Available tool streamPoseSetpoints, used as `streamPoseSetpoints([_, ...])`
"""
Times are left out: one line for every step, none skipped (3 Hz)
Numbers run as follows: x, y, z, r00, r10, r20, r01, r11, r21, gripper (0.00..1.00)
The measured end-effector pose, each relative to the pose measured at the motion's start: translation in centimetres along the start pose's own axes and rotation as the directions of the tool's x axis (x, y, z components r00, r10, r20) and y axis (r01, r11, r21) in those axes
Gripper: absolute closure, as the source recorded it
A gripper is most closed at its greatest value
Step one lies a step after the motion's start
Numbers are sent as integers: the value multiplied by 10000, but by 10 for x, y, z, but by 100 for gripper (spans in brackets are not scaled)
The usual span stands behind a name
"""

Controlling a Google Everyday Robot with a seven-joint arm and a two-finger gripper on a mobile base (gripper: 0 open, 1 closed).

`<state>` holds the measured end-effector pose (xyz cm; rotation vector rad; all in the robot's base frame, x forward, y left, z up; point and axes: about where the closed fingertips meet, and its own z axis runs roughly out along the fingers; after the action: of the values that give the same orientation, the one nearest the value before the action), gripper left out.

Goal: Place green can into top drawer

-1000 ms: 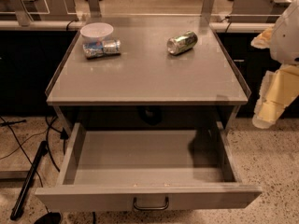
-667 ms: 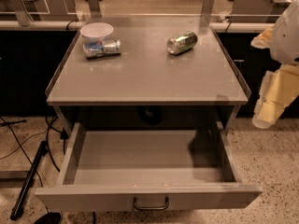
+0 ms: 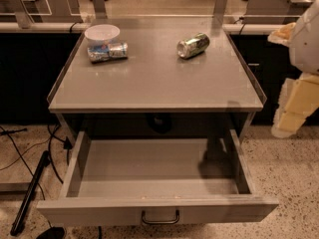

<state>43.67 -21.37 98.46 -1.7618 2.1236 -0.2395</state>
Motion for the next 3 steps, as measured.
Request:
streamPoseSetpoints([-15, -23, 1, 9846, -1708, 368, 1634, 9747, 1527, 0])
streamPoseSetpoints([-26, -45, -7, 9679, -2483, 396, 2307, 9398, 2523, 0])
streamPoseSetpoints([-26, -45, -7, 9679, -2483, 396, 2307, 9397, 2523, 0])
